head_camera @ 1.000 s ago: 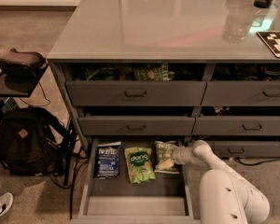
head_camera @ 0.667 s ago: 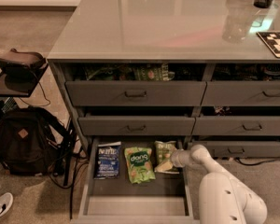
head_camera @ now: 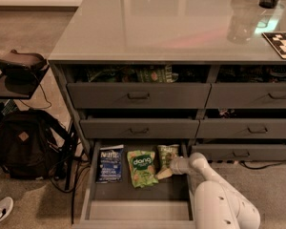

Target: Pick green jalapeno chip bag from bottom drawer and place on counter

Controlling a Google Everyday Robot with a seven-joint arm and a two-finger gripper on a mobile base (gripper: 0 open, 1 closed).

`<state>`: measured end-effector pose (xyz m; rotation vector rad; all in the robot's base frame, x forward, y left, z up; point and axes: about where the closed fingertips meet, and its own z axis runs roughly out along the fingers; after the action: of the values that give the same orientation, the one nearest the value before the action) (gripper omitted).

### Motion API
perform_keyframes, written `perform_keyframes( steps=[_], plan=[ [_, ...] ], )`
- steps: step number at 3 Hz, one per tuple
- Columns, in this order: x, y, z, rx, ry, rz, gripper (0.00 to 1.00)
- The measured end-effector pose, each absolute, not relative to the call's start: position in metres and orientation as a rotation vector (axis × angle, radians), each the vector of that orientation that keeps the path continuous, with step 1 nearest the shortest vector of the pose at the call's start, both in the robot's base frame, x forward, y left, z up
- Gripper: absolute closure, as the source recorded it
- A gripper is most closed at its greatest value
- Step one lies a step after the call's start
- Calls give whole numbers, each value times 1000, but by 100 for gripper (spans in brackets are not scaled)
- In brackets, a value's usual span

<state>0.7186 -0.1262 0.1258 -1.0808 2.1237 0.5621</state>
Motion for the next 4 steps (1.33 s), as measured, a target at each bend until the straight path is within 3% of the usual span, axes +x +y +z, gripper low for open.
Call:
perform_keyframes(
  steps=[1, 4],
  plan=[
    [719, -126, 126, -1081, 2124, 562, 19],
    [719, -126, 134, -1081, 2124, 562, 88]
  ],
)
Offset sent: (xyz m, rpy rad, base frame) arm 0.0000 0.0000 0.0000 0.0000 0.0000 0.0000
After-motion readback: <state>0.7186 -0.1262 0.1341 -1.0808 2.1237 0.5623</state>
